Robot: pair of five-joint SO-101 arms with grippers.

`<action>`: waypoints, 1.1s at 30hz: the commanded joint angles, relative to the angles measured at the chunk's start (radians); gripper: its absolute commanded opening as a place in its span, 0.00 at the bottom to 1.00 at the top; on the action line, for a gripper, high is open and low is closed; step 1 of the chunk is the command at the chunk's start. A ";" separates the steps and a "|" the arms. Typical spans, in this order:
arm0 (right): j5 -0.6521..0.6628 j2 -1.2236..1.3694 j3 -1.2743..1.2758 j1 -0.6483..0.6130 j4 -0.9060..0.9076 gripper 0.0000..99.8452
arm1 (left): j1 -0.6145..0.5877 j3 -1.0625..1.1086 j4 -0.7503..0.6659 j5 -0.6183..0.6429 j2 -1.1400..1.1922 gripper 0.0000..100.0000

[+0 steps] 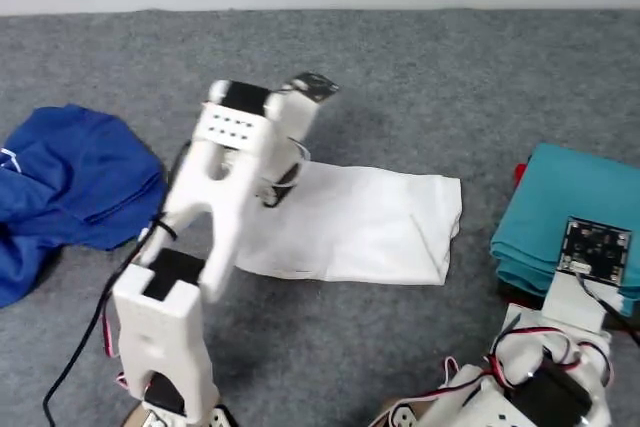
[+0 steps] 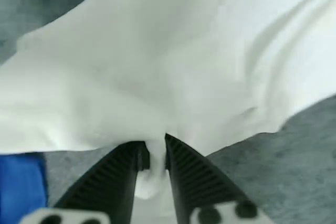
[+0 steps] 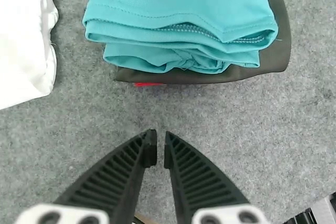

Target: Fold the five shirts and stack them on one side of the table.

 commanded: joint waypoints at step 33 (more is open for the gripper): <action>-0.009 -0.007 -0.005 0.005 -0.018 0.04 | 0.331 -0.420 -0.014 0.087 0.135 0.01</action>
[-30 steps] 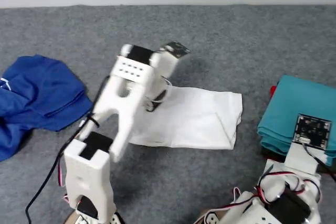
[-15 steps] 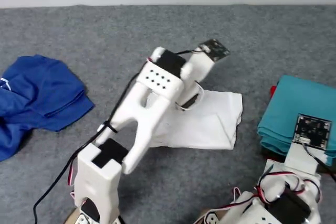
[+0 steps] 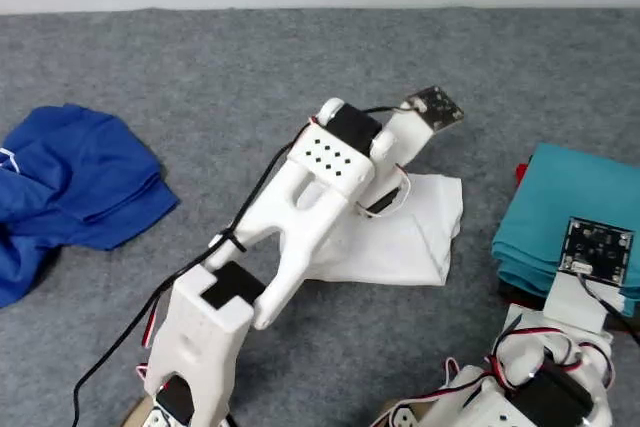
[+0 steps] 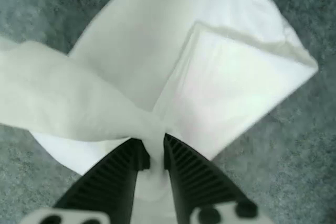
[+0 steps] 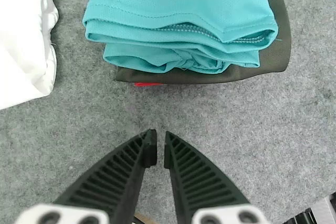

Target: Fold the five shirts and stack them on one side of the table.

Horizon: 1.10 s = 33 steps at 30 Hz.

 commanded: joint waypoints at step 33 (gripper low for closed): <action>-0.009 -0.007 -0.005 0.005 -0.018 0.04 | 0.006 -0.516 0.032 0.011 0.157 0.17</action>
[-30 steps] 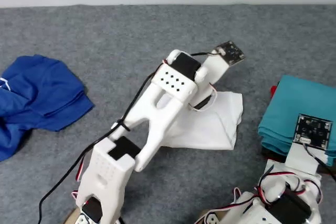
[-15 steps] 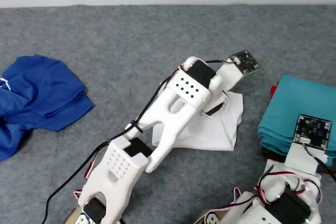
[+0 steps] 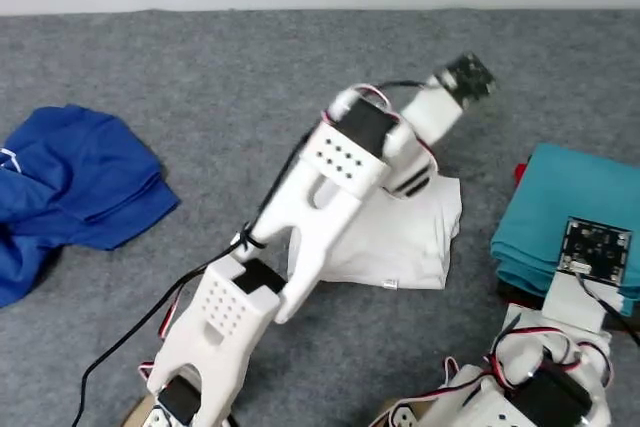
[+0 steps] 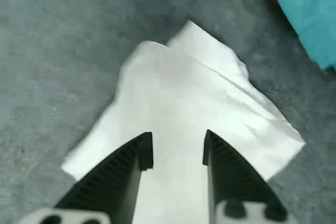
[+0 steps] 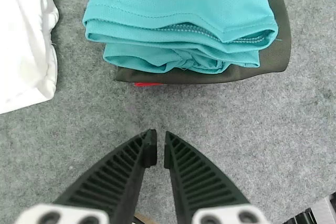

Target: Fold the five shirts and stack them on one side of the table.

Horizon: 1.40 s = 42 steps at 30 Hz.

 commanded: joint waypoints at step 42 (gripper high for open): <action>-0.009 -0.007 -0.003 0.005 -0.019 0.04 | 0.181 0.294 0.028 -0.035 -0.097 0.02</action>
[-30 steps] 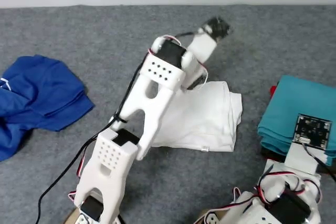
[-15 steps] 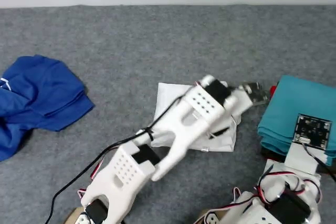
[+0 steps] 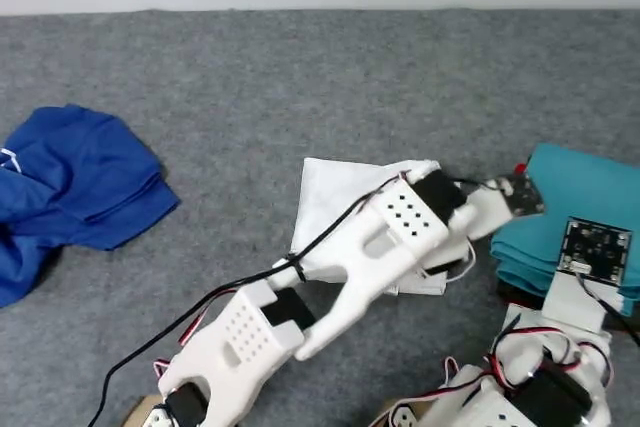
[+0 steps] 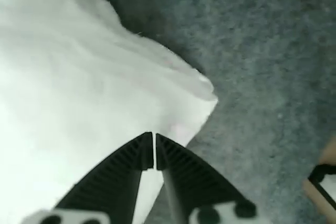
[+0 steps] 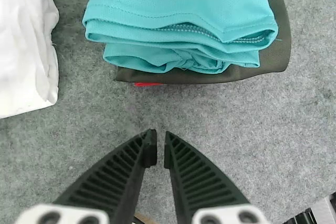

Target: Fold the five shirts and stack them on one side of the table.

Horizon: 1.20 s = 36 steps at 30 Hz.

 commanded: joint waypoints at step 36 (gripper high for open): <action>-0.009 -0.007 -0.003 0.005 -0.019 0.04 | 0.026 -0.157 0.031 -0.006 0.074 0.01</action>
